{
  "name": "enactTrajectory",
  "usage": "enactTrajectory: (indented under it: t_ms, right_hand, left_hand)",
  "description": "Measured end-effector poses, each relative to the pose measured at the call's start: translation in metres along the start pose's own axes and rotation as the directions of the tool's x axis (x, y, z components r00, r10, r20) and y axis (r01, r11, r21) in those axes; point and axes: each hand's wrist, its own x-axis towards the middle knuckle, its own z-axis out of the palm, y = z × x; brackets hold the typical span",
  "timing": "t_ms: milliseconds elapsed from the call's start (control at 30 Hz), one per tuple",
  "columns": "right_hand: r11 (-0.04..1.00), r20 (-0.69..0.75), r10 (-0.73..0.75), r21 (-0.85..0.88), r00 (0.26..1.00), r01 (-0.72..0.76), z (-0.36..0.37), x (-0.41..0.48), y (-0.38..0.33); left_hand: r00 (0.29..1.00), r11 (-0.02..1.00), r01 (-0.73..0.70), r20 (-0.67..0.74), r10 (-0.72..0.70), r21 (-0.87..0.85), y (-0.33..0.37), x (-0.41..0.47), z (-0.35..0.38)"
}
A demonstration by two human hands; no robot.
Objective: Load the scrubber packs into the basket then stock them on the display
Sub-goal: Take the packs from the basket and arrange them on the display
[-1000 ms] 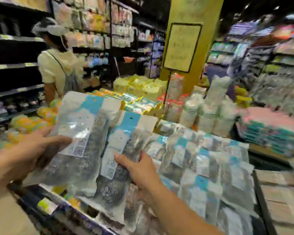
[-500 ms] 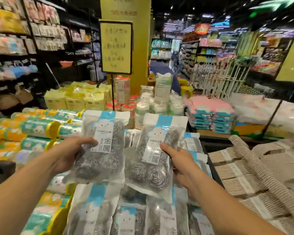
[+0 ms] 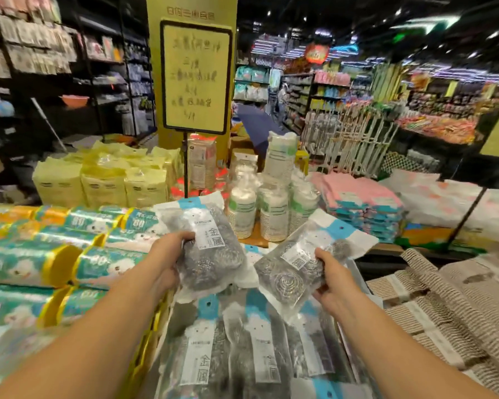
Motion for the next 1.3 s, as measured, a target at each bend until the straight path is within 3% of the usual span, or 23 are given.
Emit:
enactTrajectory:
  t_ms: [267,600,767,933,1033,1133,1200,1300]
  right_hand:
    - [0.996,-0.114,0.012,0.086,0.993,-0.002,0.005,0.063,0.008]
    - [0.991,-0.135,0.039,0.129,0.99,-0.021,-0.02,0.116,-0.007]
    - [0.97,-0.165,0.114,0.233,0.98,-0.074,-0.021,0.159,-0.004]
    - [0.915,-0.196,0.208,0.386,0.958,-0.119,-0.005,0.206,0.008]
    - [0.89,-0.165,0.259,0.424,0.952,-0.169,0.005,0.23,0.022]
    - [0.901,-0.131,0.269,0.385,0.954,-0.201,0.008,0.251,0.034]
    - [0.919,-0.148,0.274,0.332,0.95,-0.214,0.009,0.258,0.034]
    - [0.933,-0.19,0.304,0.259,0.934,-0.251,0.011,0.252,0.025]
  left_hand:
    - [0.991,0.945,0.132,0.021,-0.132,-0.299,-0.021,0.08,0.041]
    - [0.955,0.911,0.241,-0.087,-0.285,-0.335,-0.085,0.181,0.096]
    - [0.941,0.841,0.256,-0.078,-0.33,-0.476,-0.12,0.203,0.099]
    - [0.89,0.856,0.341,-0.16,-0.427,-0.389,-0.125,0.211,0.092]
    - [0.85,0.797,0.402,-0.14,-0.508,-0.452,-0.122,0.205,0.088]
    - [0.856,0.825,0.43,-0.125,-0.502,-0.367,-0.123,0.199,0.079]
    - [0.883,0.879,0.422,-0.121,-0.454,-0.221,-0.123,0.199,0.077]
    - [0.869,0.872,0.468,-0.107,-0.484,-0.141,-0.122,0.198,0.072]
